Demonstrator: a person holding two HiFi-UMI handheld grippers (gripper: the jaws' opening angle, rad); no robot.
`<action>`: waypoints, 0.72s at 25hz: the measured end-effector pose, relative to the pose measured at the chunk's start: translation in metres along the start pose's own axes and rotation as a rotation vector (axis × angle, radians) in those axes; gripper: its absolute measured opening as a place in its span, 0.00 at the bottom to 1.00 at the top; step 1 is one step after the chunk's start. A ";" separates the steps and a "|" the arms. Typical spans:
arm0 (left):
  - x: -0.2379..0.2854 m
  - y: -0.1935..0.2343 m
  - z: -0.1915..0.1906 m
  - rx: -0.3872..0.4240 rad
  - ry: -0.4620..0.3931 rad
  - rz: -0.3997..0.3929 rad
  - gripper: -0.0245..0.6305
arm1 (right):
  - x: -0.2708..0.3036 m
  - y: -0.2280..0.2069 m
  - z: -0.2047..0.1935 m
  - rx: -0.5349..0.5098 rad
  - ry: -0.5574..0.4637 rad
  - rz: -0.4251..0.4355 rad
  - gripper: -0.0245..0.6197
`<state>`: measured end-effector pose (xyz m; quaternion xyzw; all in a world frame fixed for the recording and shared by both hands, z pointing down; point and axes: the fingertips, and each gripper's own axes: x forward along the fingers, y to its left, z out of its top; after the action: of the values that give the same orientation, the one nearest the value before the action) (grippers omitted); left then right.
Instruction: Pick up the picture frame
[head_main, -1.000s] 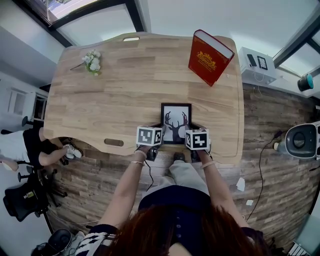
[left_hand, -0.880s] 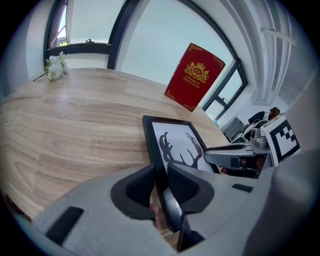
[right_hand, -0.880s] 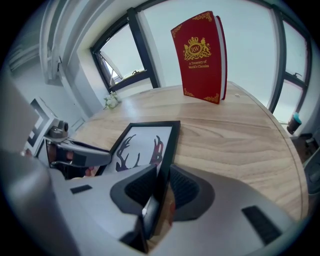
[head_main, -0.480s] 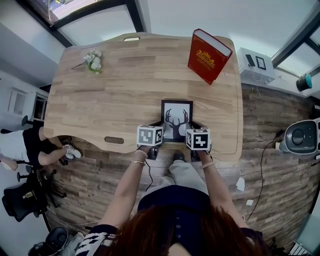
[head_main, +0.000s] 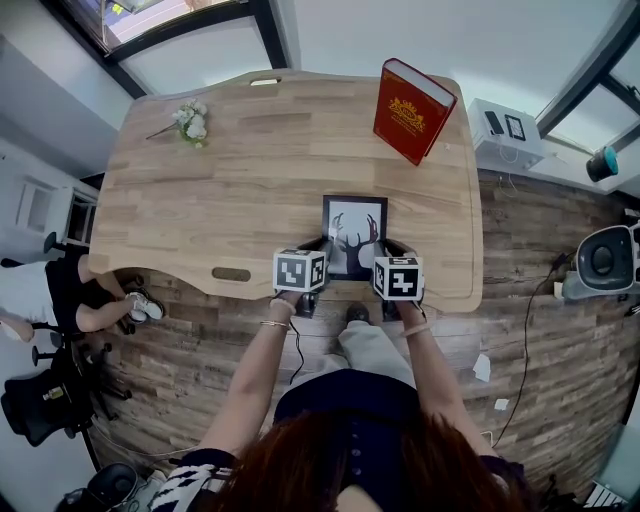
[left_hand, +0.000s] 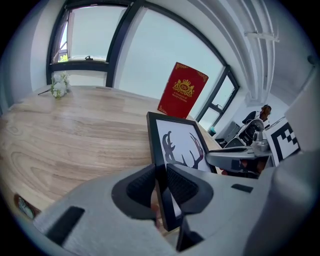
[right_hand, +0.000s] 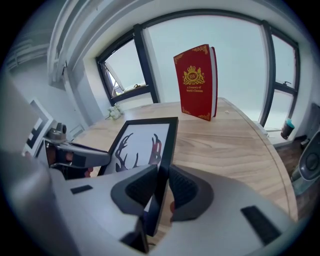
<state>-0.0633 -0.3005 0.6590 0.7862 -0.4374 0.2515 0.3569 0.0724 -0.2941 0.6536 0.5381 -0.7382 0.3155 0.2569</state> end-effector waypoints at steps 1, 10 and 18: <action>-0.002 -0.001 0.000 0.004 -0.006 -0.001 0.17 | -0.003 0.001 0.001 -0.002 -0.007 -0.003 0.15; -0.032 -0.007 0.000 0.039 -0.061 -0.002 0.17 | -0.028 0.019 0.004 -0.029 -0.078 -0.012 0.15; -0.060 -0.013 -0.003 0.063 -0.103 -0.006 0.17 | -0.054 0.035 0.003 -0.052 -0.125 -0.027 0.15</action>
<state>-0.0812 -0.2627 0.6144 0.8102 -0.4448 0.2231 0.3098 0.0544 -0.2541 0.6058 0.5597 -0.7535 0.2586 0.2284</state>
